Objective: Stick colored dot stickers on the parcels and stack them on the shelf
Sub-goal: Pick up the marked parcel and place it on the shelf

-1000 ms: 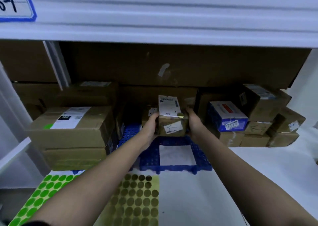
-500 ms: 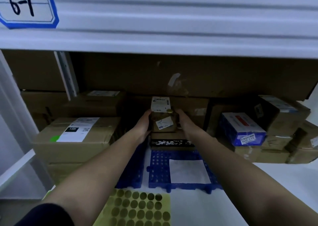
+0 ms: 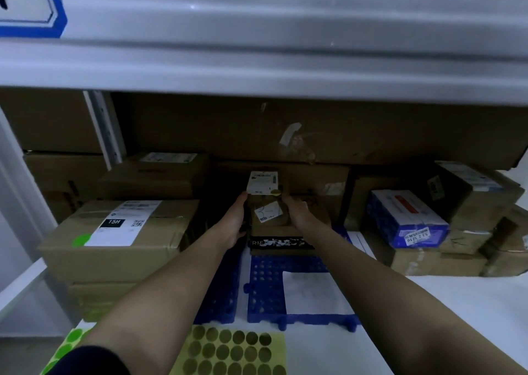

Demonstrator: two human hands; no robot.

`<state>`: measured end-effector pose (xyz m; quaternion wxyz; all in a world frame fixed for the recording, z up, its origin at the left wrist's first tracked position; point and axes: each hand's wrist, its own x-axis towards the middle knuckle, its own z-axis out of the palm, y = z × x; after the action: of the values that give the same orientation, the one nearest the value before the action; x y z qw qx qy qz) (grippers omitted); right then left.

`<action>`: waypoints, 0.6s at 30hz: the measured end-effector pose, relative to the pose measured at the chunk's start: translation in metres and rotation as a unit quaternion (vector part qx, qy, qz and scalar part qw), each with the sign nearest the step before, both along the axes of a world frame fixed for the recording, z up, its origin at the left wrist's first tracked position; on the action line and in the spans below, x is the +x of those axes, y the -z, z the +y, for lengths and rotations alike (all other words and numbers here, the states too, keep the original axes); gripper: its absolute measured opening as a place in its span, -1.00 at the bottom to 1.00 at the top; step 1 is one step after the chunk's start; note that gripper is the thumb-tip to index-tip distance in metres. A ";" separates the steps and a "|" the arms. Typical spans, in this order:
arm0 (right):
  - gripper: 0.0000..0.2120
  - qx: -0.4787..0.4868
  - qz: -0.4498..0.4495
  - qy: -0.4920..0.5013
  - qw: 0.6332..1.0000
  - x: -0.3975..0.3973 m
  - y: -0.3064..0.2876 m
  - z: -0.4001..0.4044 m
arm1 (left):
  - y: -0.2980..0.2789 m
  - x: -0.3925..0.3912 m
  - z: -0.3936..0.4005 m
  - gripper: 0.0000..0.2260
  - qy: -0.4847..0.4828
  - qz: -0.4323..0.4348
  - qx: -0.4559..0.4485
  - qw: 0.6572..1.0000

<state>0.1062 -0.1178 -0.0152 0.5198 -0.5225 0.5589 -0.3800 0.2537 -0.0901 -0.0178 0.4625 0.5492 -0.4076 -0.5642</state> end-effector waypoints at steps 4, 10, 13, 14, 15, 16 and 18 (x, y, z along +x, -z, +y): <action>-0.37 0.004 -0.030 0.019 0.999 -0.001 0.009 -0.005 | 0.003 0.001 -0.004 -0.56 -0.011 0.019 0.011 1.000; -0.42 -0.011 -0.024 -0.002 1.000 0.001 0.010 -0.001 | 0.007 0.000 -0.008 -0.60 -0.010 0.031 0.010 0.999; -0.42 -0.017 -0.005 -0.011 1.000 0.001 0.016 -0.003 | 0.010 -0.001 -0.007 -0.70 -0.005 0.025 0.006 1.000; -0.43 -0.023 0.001 -0.013 1.000 0.001 0.016 -0.003 | 0.011 -0.001 -0.007 -0.69 -0.003 0.024 0.009 1.000; -0.44 -0.023 0.001 -0.014 1.000 0.001 0.017 -0.004 | 0.012 0.000 -0.007 -0.66 -0.004 0.023 0.013 1.000; -0.44 -0.022 0.001 -0.020 1.000 0.000 0.017 -0.004 | 0.011 -0.001 -0.006 -0.62 -0.006 0.023 0.016 1.000; -0.40 -0.013 -0.001 -0.024 1.000 -0.001 0.017 -0.006 | 0.009 -0.001 -0.005 -0.56 -0.008 0.028 0.022 0.999</action>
<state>0.1057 -0.1242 -0.0324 0.5223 -0.5426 0.5405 -0.3751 0.2527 -0.0948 -0.0268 0.4660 0.5467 -0.3775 -0.5844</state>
